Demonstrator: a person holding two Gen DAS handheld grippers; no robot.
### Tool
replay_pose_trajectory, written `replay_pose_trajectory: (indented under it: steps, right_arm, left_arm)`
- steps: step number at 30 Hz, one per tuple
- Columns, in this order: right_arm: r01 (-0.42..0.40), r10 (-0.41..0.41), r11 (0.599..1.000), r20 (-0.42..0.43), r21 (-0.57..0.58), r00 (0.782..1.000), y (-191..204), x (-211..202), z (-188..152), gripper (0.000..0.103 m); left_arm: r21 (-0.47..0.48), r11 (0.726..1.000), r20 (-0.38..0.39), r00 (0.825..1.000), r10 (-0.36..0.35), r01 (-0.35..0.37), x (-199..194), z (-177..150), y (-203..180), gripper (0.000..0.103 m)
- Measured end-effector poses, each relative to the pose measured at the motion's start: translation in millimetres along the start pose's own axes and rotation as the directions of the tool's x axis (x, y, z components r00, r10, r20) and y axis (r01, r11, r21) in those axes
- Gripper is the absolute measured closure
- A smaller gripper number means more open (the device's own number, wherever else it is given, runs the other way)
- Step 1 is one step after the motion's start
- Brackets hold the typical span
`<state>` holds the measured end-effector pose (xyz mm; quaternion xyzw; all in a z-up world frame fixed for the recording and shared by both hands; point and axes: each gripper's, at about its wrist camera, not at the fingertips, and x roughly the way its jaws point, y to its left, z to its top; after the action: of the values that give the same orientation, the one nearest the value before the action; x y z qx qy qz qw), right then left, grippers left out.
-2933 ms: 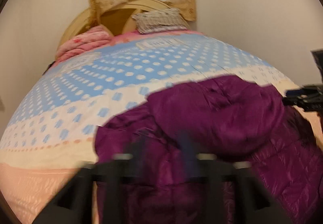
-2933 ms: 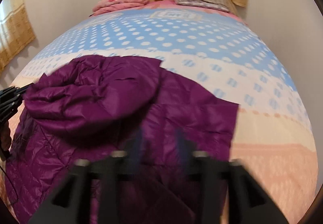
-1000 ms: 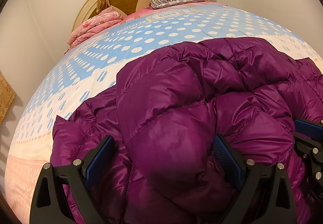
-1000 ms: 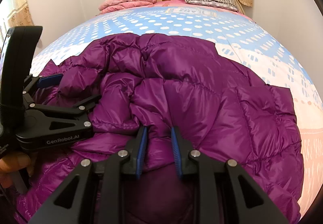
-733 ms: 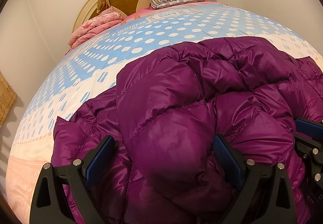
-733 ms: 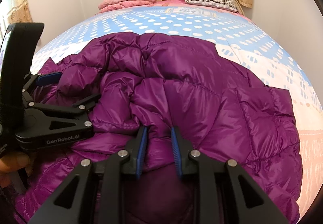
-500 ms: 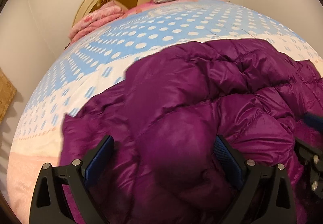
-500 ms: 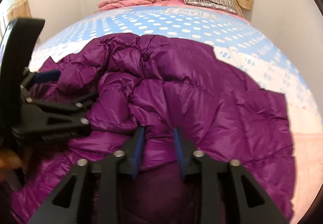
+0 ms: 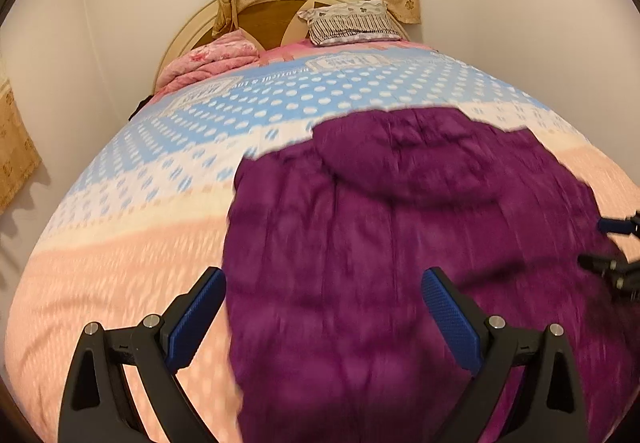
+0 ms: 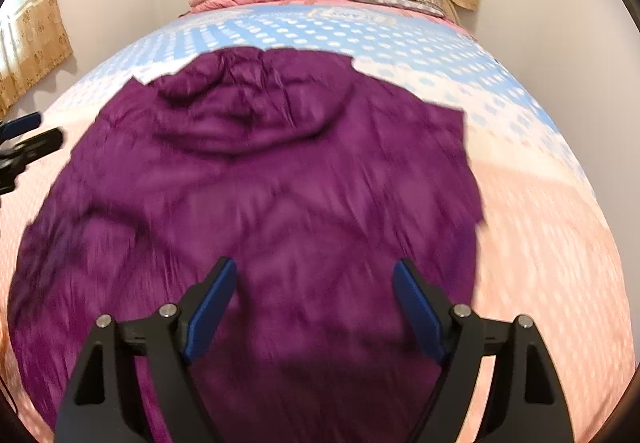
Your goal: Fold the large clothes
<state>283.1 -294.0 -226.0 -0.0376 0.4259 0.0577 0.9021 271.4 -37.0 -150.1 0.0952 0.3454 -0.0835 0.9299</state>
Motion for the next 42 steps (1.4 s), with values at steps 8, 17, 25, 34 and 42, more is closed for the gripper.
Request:
replay_pose_trajectory:
  steps: [8, 17, 25, 34, 42]
  right_arm:
    - [0.061, -0.059, 0.995, -0.028, 0.084, 0.998, -23.5, -40.9, -72.3, 0.016]
    - [0.066, -0.061, 0.979, -0.032, 0.194, 0.998, -29.5, -74.2, -133.1, 0.015]
    - [0.047, -0.034, 0.977, -0.062, 0.207, 0.997, -13.8, -91.2, -173.3, 0.015]
    - [-0.1, 0.128, 0.952, -0.082, 0.288, 0.988, -13.2, -70.9, -183.7, 0.056]
    - [-0.214, 0.224, 0.941, -0.005, 0.263, 0.975, -12.0, -110.5, -177.0, 0.094]
  left_arm:
    - [-0.055, 0.996, -0.007, 0.998, 0.066, -0.066, -46.4, -83.2, 10.1, 0.004]
    - [-0.131, 0.99, -0.084, 0.996, 0.033, -0.043, -67.2, -156.2, 9.6, 0.005]
    - [-0.124, 0.992, -0.087, 0.996, -0.023, 0.012, -81.7, -183.2, -5.7, 0.005]
    - [-0.096, 0.99, -0.072, 0.991, -0.112, 0.105, -82.9, -190.4, -22.7, 0.04]
    - [-0.011, 0.994, 0.058, 0.993, -0.106, 0.107, -125.7, -165.1, -25.6, 0.098]
